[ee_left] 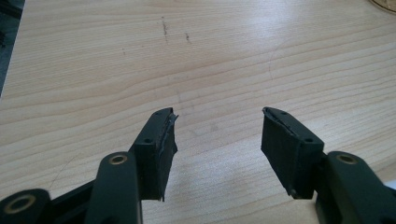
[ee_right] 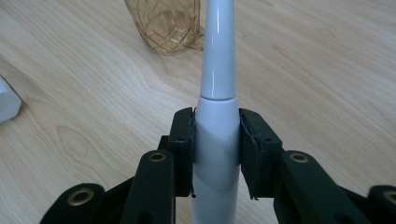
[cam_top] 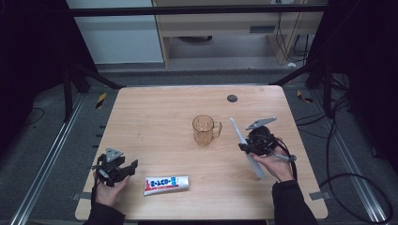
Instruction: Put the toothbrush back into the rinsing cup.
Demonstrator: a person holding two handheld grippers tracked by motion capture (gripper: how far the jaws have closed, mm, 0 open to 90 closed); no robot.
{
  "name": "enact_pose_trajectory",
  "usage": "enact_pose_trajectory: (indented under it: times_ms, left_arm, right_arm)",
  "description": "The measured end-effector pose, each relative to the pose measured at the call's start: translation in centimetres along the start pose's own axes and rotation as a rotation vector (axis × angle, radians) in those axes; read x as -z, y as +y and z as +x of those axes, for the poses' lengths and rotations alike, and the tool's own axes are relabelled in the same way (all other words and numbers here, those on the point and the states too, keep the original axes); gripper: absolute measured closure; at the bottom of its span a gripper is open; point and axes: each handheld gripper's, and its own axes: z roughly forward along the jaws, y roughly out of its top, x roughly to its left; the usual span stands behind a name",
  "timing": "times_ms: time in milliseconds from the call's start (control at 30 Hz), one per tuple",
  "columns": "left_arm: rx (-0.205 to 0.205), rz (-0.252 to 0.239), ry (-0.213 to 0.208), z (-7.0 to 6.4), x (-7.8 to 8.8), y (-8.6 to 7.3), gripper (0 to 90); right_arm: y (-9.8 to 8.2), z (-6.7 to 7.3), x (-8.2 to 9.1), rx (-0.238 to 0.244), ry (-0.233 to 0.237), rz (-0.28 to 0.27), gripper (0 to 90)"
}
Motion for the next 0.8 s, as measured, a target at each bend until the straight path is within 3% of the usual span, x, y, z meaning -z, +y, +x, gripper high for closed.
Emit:
enact_pose_trajectory:
  times_ms: [133, 200, 333, 567, 600, 800]
  left_arm:
    - [0.001, 0.000, 0.000, 0.0, 0.0, 0.0, 43.6]
    - [0.001, 0.000, 0.001, 0.0, 0.0, 0.0, 43.6]
    - [0.001, -0.001, 0.001, 0.0, 0.0, 0.0, 43.6]
    - [0.001, -0.001, 0.001, 0.0, 0.0, 0.0, 43.5]
    - [0.001, -0.001, 0.001, 0.0, 0.0, 0.0, 43.6]
    - [0.001, -0.001, 0.000, 0.0, 0.0, 0.0, 43.6]
  right_arm:
    - [0.1, -0.3, 0.8, -0.035, -0.013, -0.085, 68.0]
    - [0.2, -0.3, 0.9, -0.040, -0.017, -0.094, 68.0]
    - [0.3, -0.4, 1.4, -0.070, -0.036, -0.170, 68.0]
    - [0.6, -0.1, 2.0, -0.114, -0.056, -0.302, 68.0]
    - [0.8, 0.0, 2.1, -0.129, -0.061, -0.345, 68.0]
    - [1.5, 0.6, 2.2, -0.152, -0.069, -0.428, 68.0]
